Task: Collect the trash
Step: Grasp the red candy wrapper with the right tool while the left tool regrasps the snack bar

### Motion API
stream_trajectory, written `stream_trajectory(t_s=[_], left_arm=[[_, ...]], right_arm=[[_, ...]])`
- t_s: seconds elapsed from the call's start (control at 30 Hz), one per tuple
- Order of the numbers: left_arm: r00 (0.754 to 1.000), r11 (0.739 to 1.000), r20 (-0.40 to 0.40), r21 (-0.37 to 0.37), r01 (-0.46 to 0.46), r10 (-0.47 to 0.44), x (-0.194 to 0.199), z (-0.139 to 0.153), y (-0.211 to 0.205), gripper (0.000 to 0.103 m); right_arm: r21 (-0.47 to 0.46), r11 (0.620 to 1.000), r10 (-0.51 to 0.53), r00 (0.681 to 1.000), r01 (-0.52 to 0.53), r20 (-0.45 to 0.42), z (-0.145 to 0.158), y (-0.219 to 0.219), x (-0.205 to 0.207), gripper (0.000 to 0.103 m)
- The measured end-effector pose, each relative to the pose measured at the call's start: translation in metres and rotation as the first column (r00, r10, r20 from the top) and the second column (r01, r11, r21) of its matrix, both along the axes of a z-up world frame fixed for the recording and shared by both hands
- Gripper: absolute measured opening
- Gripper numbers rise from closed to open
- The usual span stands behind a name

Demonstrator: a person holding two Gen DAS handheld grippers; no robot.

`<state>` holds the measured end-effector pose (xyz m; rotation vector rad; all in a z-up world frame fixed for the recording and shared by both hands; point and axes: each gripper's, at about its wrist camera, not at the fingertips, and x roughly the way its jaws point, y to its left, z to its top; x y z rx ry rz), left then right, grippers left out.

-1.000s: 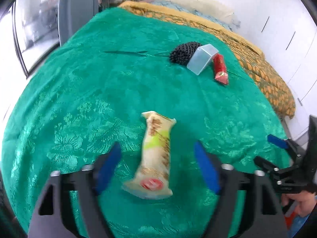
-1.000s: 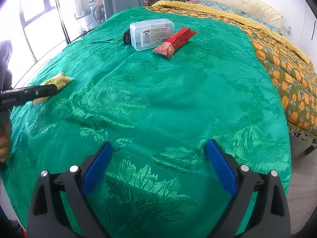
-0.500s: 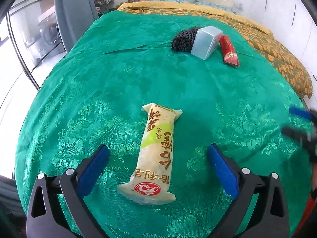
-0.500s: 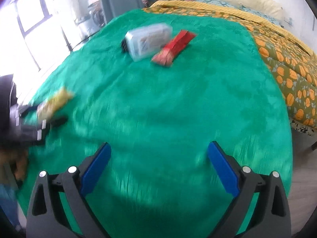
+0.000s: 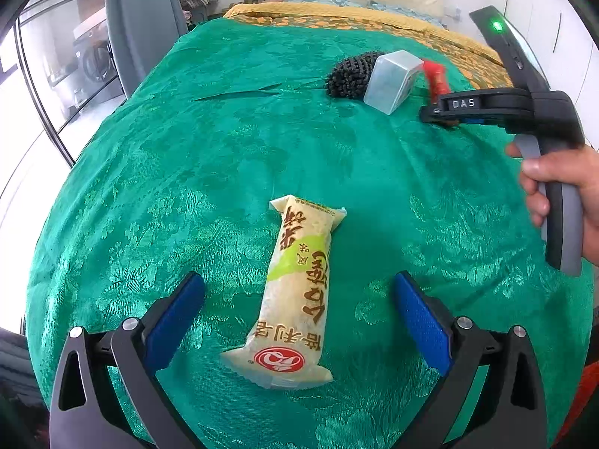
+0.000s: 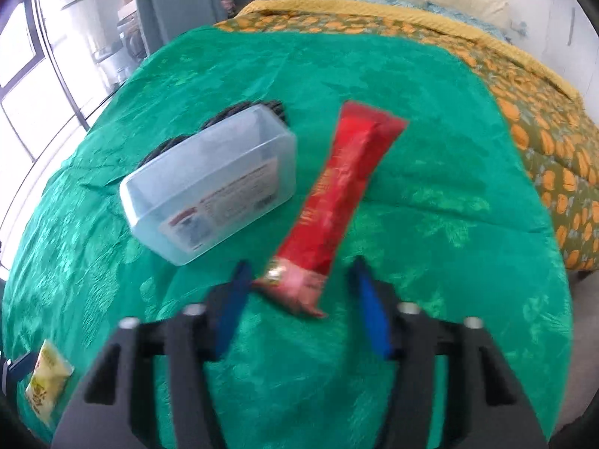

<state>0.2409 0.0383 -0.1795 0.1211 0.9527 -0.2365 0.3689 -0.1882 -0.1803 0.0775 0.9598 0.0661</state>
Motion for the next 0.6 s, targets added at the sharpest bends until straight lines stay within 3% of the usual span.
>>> stream_trajectory(t_s=[0.1, 0.27, 0.53, 0.6], left_arm=[[1.000, 1.000, 0.000, 0.000, 0.000, 0.000, 0.000, 0.000, 0.000, 0.098], [1.000, 1.000, 0.000, 0.000, 0.000, 0.000, 0.000, 0.000, 0.000, 0.099], [1.000, 1.000, 0.000, 0.001, 0.000, 0.000, 0.000, 0.000, 0.000, 0.098], [1.000, 1.000, 0.000, 0.001, 0.000, 0.000, 0.000, 0.000, 0.000, 0.098]], right_arm=[[0.039, 0.999, -0.006, 1.000, 0.005, 0.014, 0.005, -0.011, -0.009, 0.026], [0.069, 0.993, 0.100, 0.995, -0.099, -0.018, 0.018, -0.018, -0.056, 0.026], [0.152, 0.966, 0.231, 0.962, -0.210, -0.143, 0.029, -0.011, -0.163, 0.026], [0.135, 0.967, 0.236, 0.960, -0.216, -0.152, 0.027, -0.008, -0.178, 0.034]])
